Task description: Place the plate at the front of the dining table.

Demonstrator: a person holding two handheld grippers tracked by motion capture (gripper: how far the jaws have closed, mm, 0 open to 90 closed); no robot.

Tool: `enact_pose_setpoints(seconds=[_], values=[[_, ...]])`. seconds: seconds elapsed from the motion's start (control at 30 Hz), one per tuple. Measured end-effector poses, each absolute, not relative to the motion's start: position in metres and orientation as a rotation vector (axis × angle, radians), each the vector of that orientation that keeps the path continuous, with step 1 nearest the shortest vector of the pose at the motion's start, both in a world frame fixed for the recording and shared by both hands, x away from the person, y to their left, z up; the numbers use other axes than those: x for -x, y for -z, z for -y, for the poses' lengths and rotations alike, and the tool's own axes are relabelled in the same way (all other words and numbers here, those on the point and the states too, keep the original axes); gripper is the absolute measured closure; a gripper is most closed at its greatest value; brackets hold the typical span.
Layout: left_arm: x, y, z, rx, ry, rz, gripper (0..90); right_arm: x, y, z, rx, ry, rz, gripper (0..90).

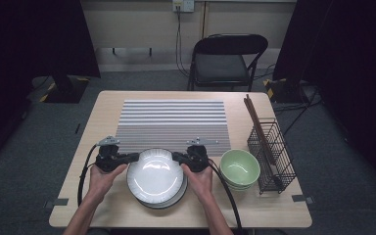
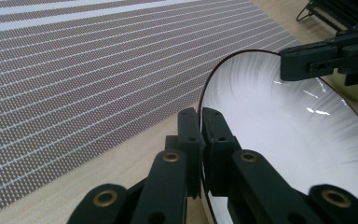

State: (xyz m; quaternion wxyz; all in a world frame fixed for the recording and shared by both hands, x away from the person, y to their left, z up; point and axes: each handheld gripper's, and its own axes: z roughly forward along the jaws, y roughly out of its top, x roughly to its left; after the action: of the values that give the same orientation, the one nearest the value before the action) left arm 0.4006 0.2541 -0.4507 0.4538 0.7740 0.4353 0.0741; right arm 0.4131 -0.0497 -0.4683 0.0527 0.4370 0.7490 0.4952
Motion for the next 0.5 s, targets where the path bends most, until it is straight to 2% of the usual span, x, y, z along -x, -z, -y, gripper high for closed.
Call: enact_pose_setpoints(seconds=[0.5], values=[[-0.412, 0.448, -0.252, -1.902, -0.216, -1.066, 87.4, -0.425, 0.46, 0.049, -1.291, -1.487, -2.257, 84.2]])
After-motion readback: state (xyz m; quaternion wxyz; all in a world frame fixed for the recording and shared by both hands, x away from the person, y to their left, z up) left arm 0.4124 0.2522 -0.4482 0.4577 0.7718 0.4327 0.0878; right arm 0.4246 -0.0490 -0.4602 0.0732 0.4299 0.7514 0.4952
